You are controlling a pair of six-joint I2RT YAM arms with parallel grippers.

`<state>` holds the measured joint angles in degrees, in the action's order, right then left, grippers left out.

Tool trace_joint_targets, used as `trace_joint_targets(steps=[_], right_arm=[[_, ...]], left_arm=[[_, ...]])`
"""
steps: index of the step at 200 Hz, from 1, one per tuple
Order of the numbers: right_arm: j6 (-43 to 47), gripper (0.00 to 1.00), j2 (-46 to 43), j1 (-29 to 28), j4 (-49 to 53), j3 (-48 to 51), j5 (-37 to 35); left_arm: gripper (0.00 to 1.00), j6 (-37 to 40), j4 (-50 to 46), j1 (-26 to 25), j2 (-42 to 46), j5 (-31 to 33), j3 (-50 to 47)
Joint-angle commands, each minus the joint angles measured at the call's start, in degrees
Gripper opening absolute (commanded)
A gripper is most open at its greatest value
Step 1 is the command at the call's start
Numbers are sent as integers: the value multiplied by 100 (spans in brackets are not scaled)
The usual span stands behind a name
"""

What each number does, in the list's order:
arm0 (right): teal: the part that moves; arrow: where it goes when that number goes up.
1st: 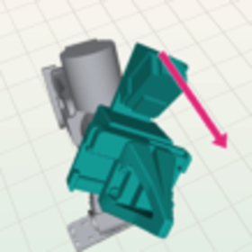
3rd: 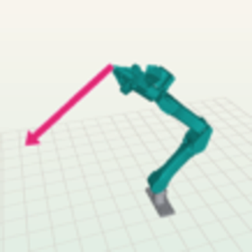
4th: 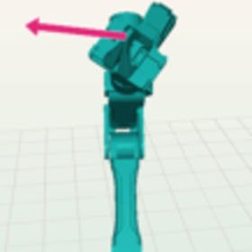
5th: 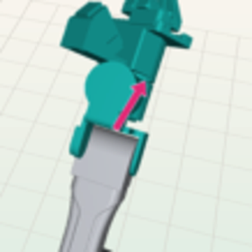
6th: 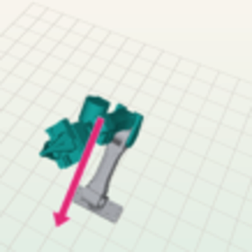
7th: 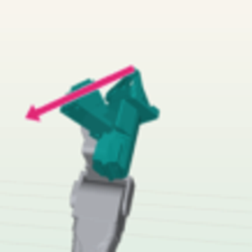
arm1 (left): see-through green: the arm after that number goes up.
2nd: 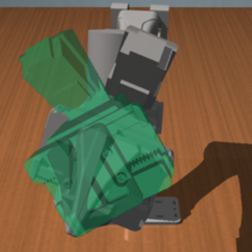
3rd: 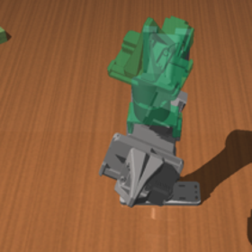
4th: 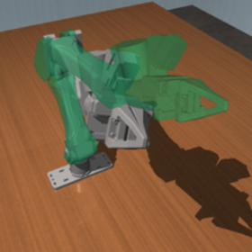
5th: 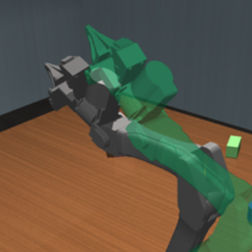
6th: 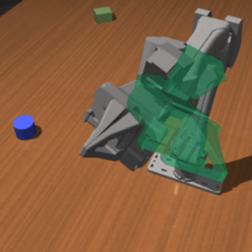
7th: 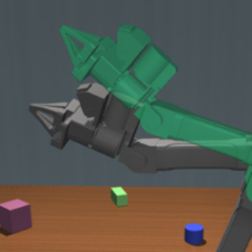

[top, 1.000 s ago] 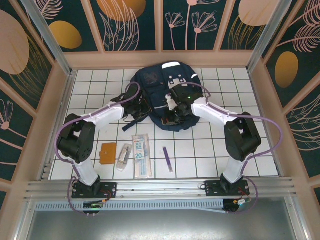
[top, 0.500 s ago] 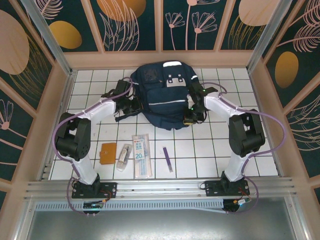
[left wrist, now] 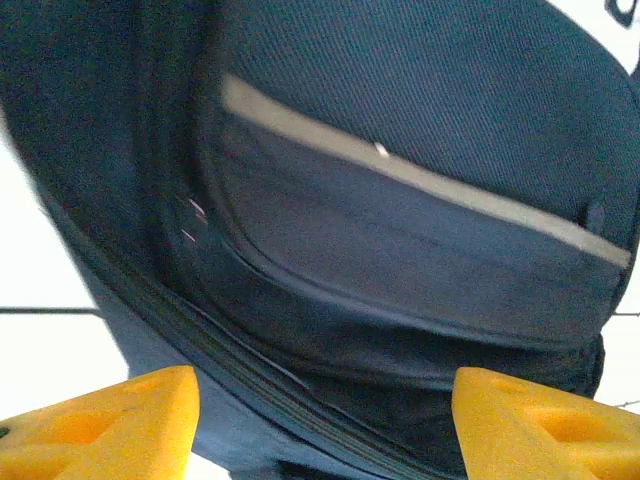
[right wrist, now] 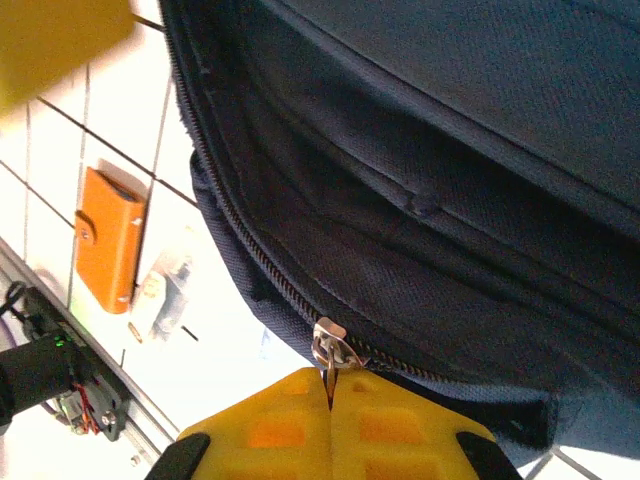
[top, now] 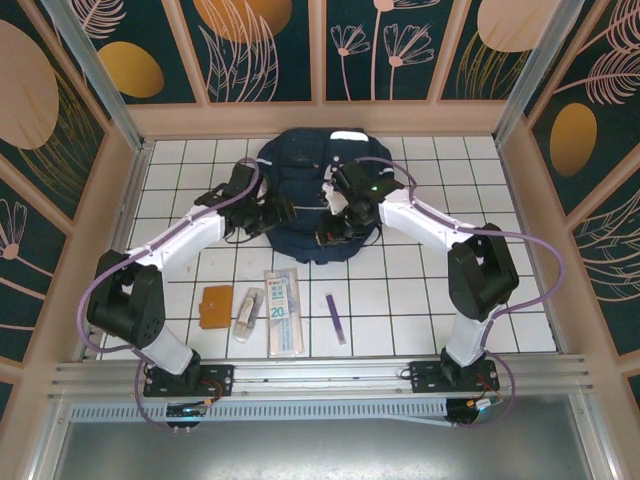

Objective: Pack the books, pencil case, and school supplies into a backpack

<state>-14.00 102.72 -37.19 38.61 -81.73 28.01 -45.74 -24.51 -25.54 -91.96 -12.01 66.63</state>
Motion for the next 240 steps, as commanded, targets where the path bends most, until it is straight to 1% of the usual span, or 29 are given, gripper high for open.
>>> trace_joint_targets(steps=[1,14,38,52,60,68,76,80,84,91,107,132,152,170,180,183,196,220,228,240], right_arm=[[123,0,32,-153,-318,-376,407],[188,0,72,-230,-344,-417,450],[187,0,108,-297,-352,-403,305],[198,0,107,-311,-362,-345,276],[211,0,95,-324,-350,-313,244],[228,0,77,-332,-327,-280,198],[246,0,59,-333,-275,-260,128],[280,0,47,-326,-236,-245,69],[313,0,37,-324,-188,-232,23],[379,0,27,-309,-77,-213,-71],[551,0,32,-230,253,-176,-188],[887,0,196,-27,1013,-135,-506],[978,0,327,199,1500,2,-1090],[825,0,303,480,1613,224,-1660],[682,0,284,546,1608,318,-1963],[627,0,273,712,1606,336,-2043],[444,0,239,919,1527,416,-2351],[139,0,205,1169,1120,550,-3119],[90,0,145,1225,895,594,-3212],[140,0,-118,1234,364,765,-3104]], left_arm=[[77,-722,-85,-81,-35,210,-131],[78,-850,-62,-96,-99,340,-174],[78,-997,0,-100,-114,447,-302],[75,-1004,35,-96,-110,586,-377],[71,-959,70,-97,-141,613,-405],[65,-907,75,-94,-206,653,-407],[56,-842,61,-92,-272,657,-405],[49,-782,69,-96,-305,658,-399],[41,-724,64,-90,-327,707,-392],[23,-652,26,-90,-359,821,-380],[0,-463,-35,-53,-391,944,-362],[0,-176,-163,87,-351,1086,-378],[0,29,-170,264,-233,1097,-480],[0,168,-183,418,-135,1159,-617],[0,260,-162,489,-112,1164,-691],[0,289,-159,502,-111,1177,-707],[0,459,-148,552,-131,1231,-755],[0,791,-184,620,-171,1245,-733],[0,924,-244,632,-179,1281,-676],[0,1116,-366,655,-183,1414,-580]])
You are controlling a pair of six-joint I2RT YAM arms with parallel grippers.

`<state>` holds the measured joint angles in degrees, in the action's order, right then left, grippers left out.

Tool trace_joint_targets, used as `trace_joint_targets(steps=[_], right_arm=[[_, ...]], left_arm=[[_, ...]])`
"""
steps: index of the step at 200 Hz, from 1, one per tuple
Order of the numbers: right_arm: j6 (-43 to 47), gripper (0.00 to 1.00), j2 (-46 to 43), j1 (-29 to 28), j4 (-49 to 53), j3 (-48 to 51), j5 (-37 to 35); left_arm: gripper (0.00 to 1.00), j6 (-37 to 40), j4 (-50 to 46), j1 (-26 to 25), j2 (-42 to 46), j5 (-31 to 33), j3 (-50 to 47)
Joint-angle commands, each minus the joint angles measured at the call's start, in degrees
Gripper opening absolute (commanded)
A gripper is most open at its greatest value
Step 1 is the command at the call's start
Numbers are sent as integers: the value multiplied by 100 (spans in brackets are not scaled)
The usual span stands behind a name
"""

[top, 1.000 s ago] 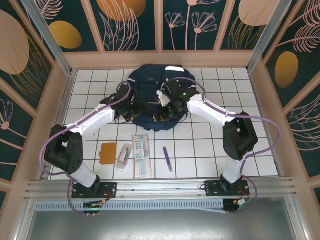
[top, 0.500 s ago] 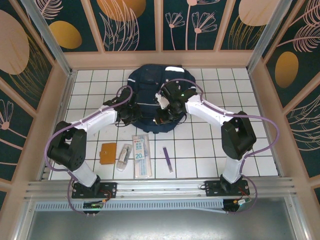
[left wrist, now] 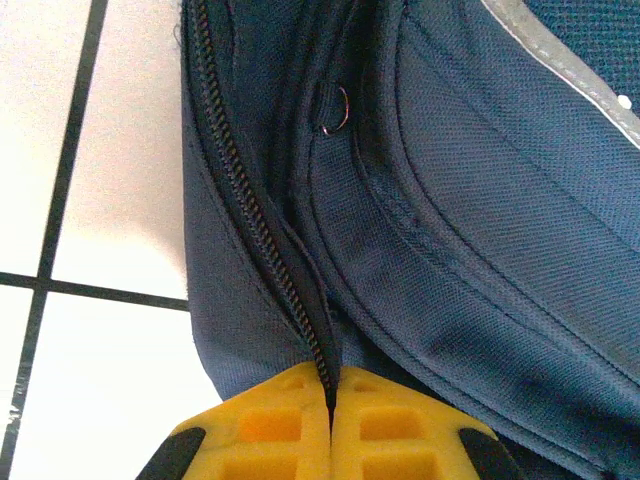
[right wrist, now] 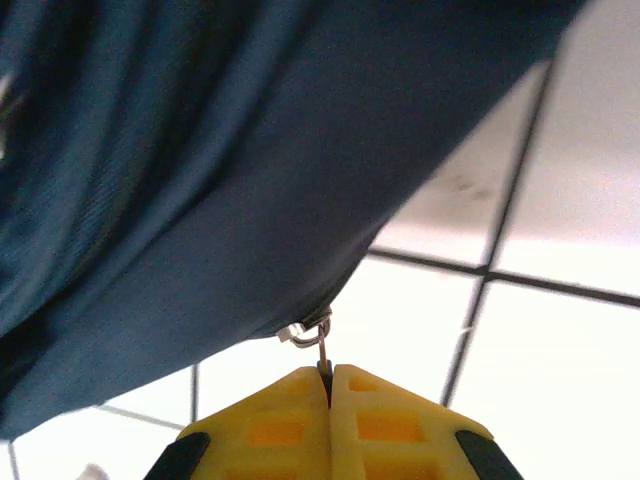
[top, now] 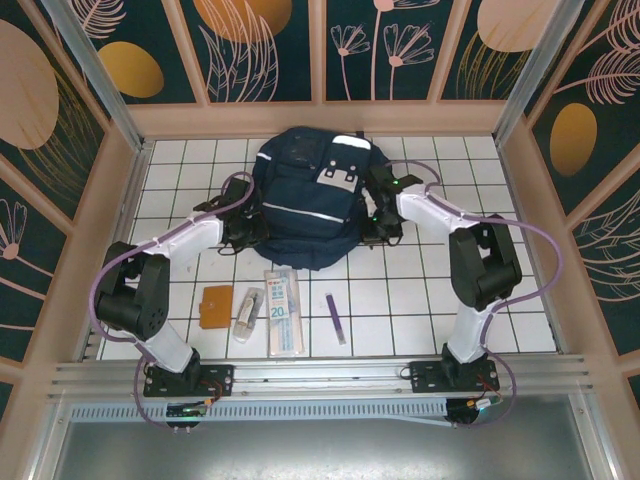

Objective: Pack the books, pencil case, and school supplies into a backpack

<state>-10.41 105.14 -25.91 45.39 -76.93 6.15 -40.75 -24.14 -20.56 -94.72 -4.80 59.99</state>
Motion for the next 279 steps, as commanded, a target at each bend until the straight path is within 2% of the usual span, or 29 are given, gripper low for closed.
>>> trace_joint_targets(steps=[1,26,66,113,131,144,147,158,165,175,188,202,221,237,248,258,267,279], right_arm=[[-217,0,-375,110,-365,306,-916],[-356,0,-820,327,-1299,680,-1170],[-922,0,-130,1310,-1501,609,-1038],[-427,0,-113,1503,-2631,989,-569],[-337,0,-90,1545,-2615,928,-419],[-150,2,-164,1528,-2595,923,-47],[-106,3,-196,1515,-2601,937,35],[62,8,-356,1448,-2647,1034,279],[131,12,-475,1414,-2657,1102,436],[221,20,-590,1383,-2575,1164,792],[360,36,-656,1380,-2446,1248,1354],[365,38,-622,1378,-2157,1247,1479],[344,38,-654,1352,-1862,1240,1085],[244,40,-967,1208,-1953,1356,-195],[86,42,-1259,1099,-2100,1448,-1392],[-90,46,-1544,1071,-2301,1546,-2096],[-272,62,-1805,1104,-2480,1623,-2438],[-677,98,-2093,1145,-2688,1758,-2820]], left_arm=[[0,633,-414,157,98,709,93],[0,875,-492,196,245,1072,74],[0,1039,-364,304,349,1200,-225],[0,1262,-269,389,400,1323,-391],[0,1479,-158,389,482,962,-396],[0,1584,-94,388,600,605,-355],[3,1602,-79,387,642,523,-333],[26,1639,-29,388,821,291,-235],[35,1662,18,394,957,142,-167],[39,1835,183,384,1152,-324,-79],[46,2293,407,176,1411,-901,47],[56,3182,439,-479,1575,-727,189],[61,4368,439,-1233,1546,-574,212],[61,5038,468,-1592,1299,-275,197],[62,5423,394,-1822,1015,62,260],[63,5738,294,-1994,732,266,341],[64,5950,201,-2108,466,402,404],[65,6071,115,-2200,155,604,480]])
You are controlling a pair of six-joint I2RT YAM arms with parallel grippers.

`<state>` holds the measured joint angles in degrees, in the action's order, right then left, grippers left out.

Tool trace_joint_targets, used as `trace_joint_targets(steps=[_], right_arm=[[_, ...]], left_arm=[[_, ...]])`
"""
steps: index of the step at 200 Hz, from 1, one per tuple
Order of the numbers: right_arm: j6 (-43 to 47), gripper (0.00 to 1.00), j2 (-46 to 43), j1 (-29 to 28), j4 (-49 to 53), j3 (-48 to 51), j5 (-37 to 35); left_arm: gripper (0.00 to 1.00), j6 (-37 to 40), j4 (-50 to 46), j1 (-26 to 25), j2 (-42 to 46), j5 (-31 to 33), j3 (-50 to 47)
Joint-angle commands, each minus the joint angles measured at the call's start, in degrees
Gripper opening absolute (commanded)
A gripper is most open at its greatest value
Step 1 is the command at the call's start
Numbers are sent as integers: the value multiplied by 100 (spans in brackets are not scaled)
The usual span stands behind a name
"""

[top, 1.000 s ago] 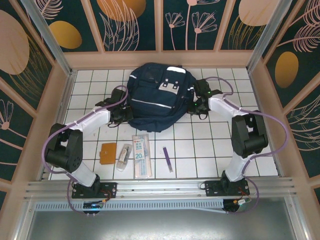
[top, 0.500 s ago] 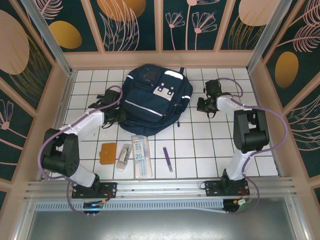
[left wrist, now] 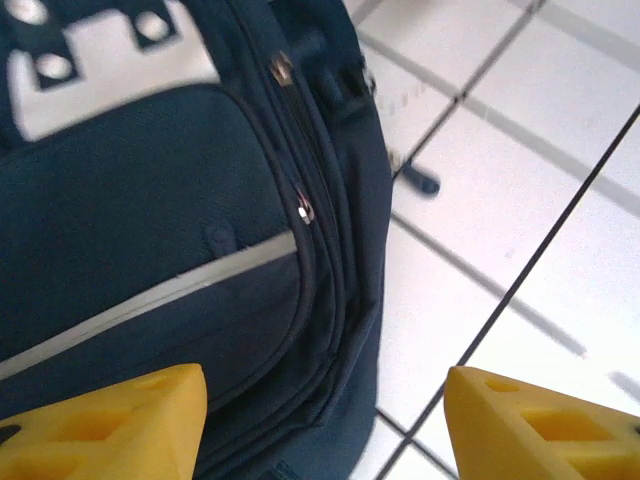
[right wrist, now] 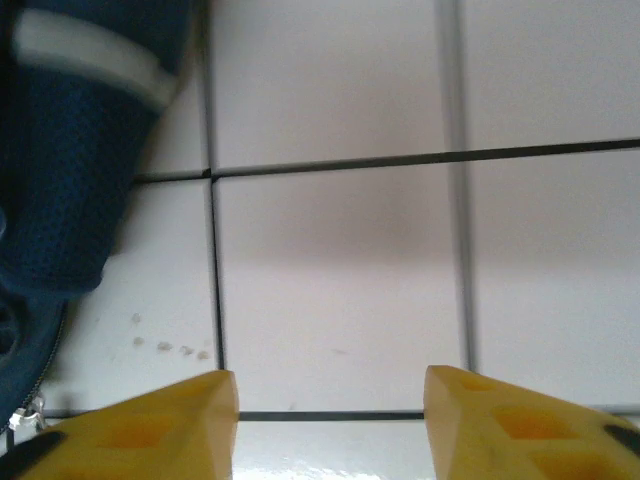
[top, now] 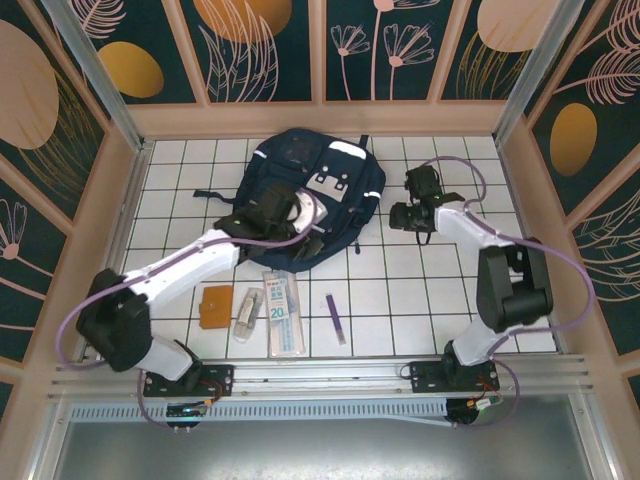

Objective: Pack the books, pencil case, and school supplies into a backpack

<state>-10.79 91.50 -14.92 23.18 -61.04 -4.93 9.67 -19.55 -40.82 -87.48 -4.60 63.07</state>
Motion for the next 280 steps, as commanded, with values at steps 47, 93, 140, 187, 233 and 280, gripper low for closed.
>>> trace_joint_targets(steps=[47,93,140,187,233,280], right_arm=[[-42,96,-491,180,-272,-92,614],[542,82,-125,51,-223,-13,2138],[1931,84,-154,-377,-873,636,3652],[2224,83,404,-575,-1110,498,3957],[2283,76,623,-654,-1580,658,3399],[1340,74,-31,-325,-2415,1227,2570]], left_arm=[[67,1040,-270,-198,-1040,1185,283],[9,1050,-284,-198,-1239,1463,540],[0,1497,-107,-166,-301,1043,588],[0,1635,-137,-30,36,292,751],[34,1934,-288,17,15,-140,603],[57,2027,-142,15,-676,136,234]])
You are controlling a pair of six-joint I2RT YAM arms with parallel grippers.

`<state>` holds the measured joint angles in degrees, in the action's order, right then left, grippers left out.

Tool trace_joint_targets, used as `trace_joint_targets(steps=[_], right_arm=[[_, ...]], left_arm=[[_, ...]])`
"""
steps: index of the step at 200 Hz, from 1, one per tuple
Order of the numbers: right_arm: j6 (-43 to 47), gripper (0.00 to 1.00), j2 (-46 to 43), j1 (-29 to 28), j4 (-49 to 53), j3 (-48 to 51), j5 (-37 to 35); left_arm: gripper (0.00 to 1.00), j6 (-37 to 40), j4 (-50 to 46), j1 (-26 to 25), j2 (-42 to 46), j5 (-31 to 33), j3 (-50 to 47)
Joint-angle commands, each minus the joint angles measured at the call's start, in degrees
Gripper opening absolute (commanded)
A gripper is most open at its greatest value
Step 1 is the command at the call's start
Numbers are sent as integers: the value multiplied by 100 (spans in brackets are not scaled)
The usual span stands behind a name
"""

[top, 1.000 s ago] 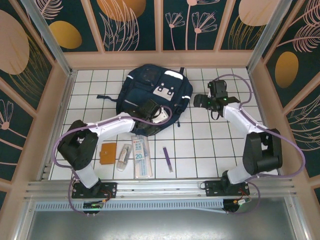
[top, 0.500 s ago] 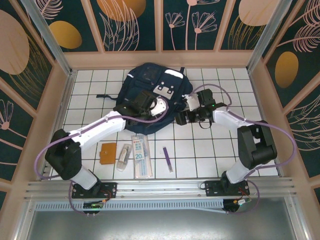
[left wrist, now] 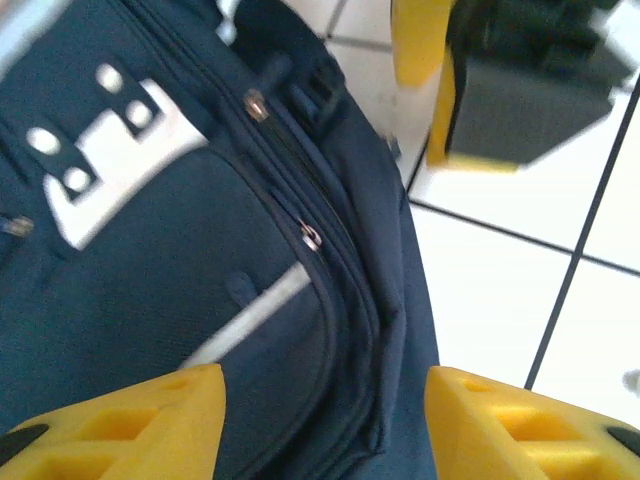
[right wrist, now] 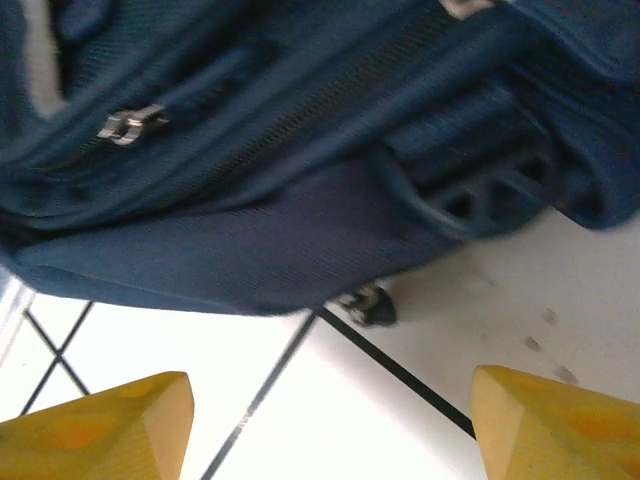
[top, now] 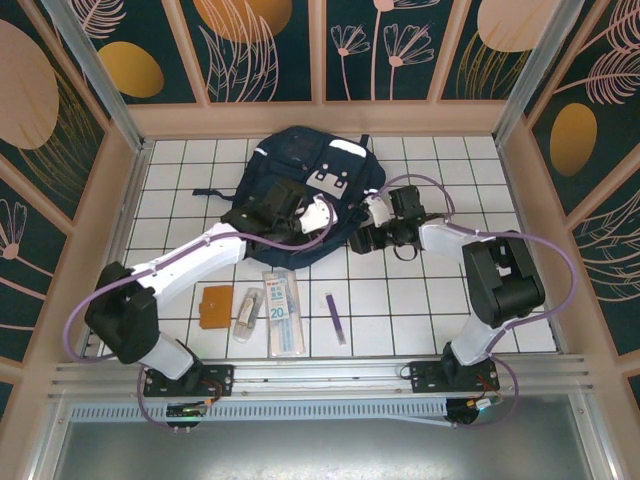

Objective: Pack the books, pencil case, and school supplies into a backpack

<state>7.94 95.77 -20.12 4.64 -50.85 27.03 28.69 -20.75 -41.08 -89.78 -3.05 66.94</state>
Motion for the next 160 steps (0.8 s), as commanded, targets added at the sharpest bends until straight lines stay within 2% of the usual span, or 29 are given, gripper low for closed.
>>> trace_joint_targets(steps=[1,36,60,67,81,93,135,160], right_arm=[[-550,74,-464,203,-566,212,-645],[-570,77,-584,304,-462,264,-582],[-432,78,-492,305,-430,260,-432],[-368,78,-462,303,-423,252,-382],[-193,77,-404,303,-404,229,-242],[2,76,-314,299,-320,170,-84],[766,73,36,268,-149,51,822],[1027,73,186,126,-63,-119,854]], left_arm=[[57,118,-15,44,-459,-24,-154],[63,-24,309,39,-744,97,-370],[61,-78,432,39,-1054,667,-313],[54,-106,491,39,-1106,897,-271],[21,-109,480,39,-1144,1139,-129],[0,-66,523,39,-1070,1173,-84],[0,245,630,67,-309,923,-111],[0,406,465,104,-28,623,-22]])
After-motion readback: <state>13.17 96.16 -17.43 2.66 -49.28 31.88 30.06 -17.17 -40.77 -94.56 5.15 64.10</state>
